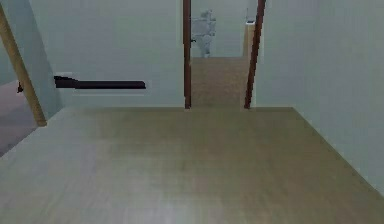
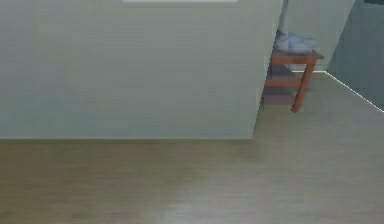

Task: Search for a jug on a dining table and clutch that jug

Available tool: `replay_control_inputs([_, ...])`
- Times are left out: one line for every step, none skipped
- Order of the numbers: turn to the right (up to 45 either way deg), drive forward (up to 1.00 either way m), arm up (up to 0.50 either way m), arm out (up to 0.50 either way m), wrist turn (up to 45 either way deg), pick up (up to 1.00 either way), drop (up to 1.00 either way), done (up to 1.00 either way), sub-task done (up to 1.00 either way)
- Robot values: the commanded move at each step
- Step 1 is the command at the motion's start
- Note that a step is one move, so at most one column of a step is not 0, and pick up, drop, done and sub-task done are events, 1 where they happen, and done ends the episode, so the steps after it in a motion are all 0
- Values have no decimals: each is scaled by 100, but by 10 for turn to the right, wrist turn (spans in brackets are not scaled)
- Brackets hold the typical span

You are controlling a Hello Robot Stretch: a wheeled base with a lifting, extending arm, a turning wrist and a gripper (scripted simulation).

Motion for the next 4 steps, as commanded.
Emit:
replay_control_inputs([270, 0, 0, 0, 0, 0, 0, 0, 0])
replay_control_inputs([0, 65, 0, 0, 0, 0, 0, 0, 0])
replay_control_inputs([450, 0, 0, 0, 0, 0, 0, 0, 0])
replay_control_inputs([270, 0, 0, 0, 0, 0, 0, 0, 0])
